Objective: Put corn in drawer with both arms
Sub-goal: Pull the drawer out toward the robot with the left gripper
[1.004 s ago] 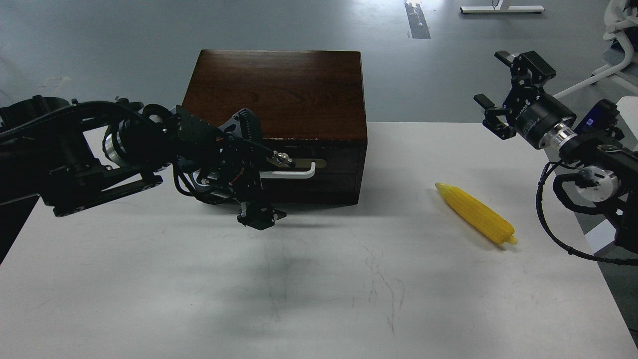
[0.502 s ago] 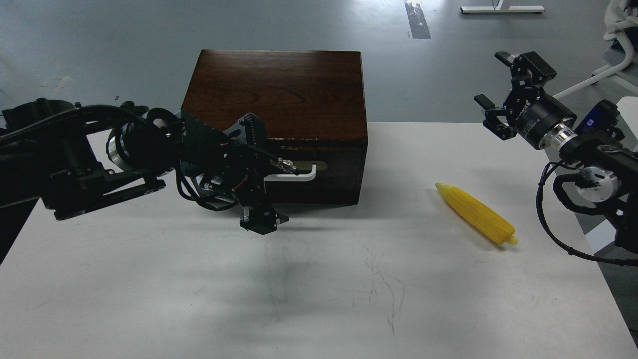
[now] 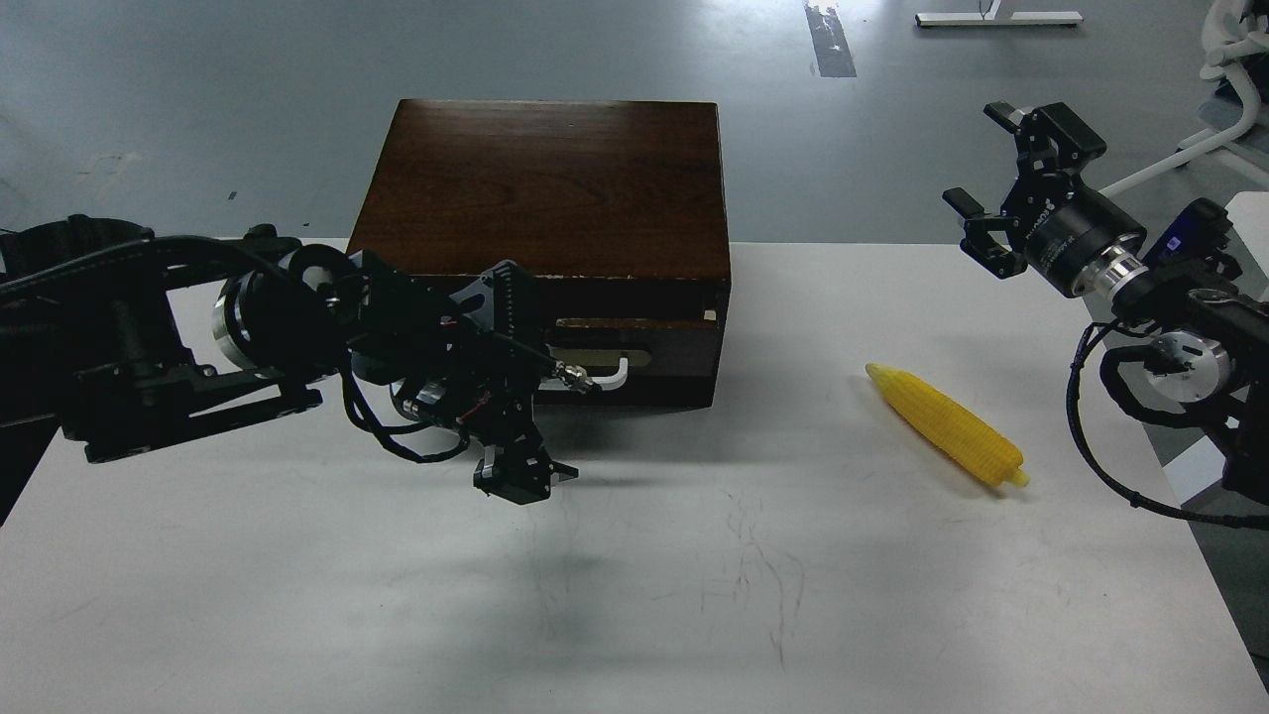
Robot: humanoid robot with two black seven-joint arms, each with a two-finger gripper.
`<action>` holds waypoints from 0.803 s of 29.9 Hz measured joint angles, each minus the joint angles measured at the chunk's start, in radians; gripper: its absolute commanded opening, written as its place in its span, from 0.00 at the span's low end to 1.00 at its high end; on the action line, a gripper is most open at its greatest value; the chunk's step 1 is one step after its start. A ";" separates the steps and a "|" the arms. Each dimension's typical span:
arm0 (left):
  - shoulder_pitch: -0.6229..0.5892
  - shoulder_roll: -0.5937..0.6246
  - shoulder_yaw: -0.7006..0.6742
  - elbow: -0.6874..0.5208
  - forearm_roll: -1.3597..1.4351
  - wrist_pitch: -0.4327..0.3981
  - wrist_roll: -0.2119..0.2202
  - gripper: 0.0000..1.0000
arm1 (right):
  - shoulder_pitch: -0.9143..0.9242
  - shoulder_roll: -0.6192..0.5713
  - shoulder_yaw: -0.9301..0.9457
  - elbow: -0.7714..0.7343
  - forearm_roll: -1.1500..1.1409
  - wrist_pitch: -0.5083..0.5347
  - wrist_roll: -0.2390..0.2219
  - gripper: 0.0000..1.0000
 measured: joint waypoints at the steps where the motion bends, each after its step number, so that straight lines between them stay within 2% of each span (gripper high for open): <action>1: 0.000 0.007 0.004 -0.007 0.000 0.000 0.000 0.99 | 0.000 0.000 0.000 0.000 0.000 0.000 0.000 1.00; 24: -0.001 0.138 0.055 -0.191 0.001 0.000 0.000 0.99 | -0.003 0.000 0.000 0.000 0.000 0.000 0.000 1.00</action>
